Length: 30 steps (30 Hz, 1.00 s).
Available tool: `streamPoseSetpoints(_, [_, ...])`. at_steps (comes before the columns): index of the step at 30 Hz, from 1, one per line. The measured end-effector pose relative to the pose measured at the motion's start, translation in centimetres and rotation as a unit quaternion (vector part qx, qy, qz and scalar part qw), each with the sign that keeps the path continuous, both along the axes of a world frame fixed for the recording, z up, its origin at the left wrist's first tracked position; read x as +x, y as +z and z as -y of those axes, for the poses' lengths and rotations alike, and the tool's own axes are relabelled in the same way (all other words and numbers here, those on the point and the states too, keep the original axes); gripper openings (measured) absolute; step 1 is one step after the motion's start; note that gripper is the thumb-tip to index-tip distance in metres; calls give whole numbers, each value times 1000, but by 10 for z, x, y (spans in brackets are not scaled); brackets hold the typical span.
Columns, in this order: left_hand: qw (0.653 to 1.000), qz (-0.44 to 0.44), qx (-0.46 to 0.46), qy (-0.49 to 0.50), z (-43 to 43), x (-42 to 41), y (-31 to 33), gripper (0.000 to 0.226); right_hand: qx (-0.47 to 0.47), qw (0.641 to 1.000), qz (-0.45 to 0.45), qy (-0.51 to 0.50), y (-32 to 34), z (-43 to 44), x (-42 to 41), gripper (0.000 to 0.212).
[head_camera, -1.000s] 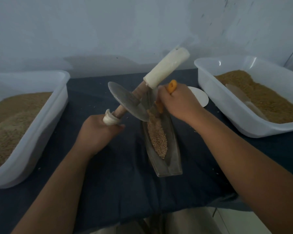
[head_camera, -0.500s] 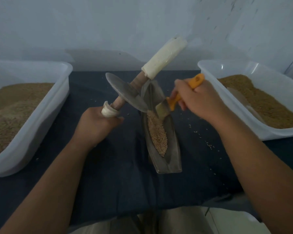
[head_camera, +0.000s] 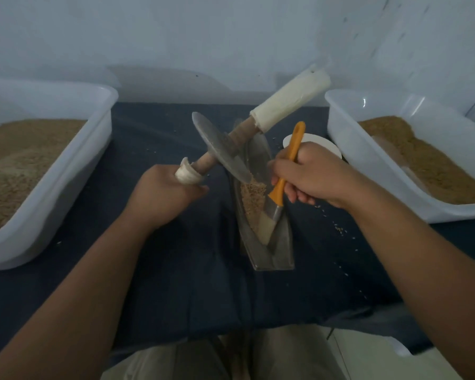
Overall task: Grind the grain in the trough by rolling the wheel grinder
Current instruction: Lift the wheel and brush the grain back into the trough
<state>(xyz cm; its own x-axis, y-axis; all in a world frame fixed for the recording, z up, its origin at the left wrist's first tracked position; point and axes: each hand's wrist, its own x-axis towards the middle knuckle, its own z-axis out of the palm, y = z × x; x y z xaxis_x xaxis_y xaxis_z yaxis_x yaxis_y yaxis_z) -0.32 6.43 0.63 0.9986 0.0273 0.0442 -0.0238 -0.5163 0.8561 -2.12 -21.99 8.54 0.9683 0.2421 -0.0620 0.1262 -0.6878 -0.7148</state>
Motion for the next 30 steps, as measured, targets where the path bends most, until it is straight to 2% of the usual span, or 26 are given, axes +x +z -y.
streamPoseSetpoints(2, [1000,1,9,-4,0,-1,0,17,-18,997,79,-15,-2,-5,4,41])
streamPoseSetpoints(4, [1000,2,15,-8,-1,-1,-1,14,20,993,112,-38,3,-2,6,40])
streamPoseSetpoints(7, [1000,-1,22,-9,1,-1,0,15,47,996,65,-27,9,4,4,37])
streamPoseSetpoints(9, [1000,-5,25,-5,3,0,0,25,23,999,24,-4,4,1,0,38])
streamPoseSetpoints(10, [1000,-7,28,-3,3,-1,0,29,-4,999,33,-4,-1,-1,-2,41])
streamPoseSetpoints(12, [999,-8,33,-4,3,-1,1,27,-51,993,105,-16,-5,-6,-3,46])
streamPoseSetpoints(14, [999,-7,37,-7,3,-1,0,23,-42,986,160,-28,-3,-8,-2,45])
streamPoseSetpoints(17, [999,-5,44,-6,3,-1,0,21,29,993,113,-20,5,-5,0,39])
streamPoseSetpoints(19, [999,-6,43,-3,4,-1,1,24,21,998,64,2,2,-6,-2,39])
streamPoseSetpoints(23, [999,-4,54,1,4,0,2,18,-67,988,141,-19,-6,-13,-4,47])
streamPoseSetpoints(26, [999,-6,49,1,3,0,2,17,1,988,153,-36,1,-7,-5,43])
streamPoseSetpoints(28, [999,-7,45,-2,3,0,1,17,47,992,117,-27,4,-4,-8,41])
streamPoseSetpoints(30, [999,-6,47,-5,4,0,1,15,38,996,81,-9,1,-4,-12,40])
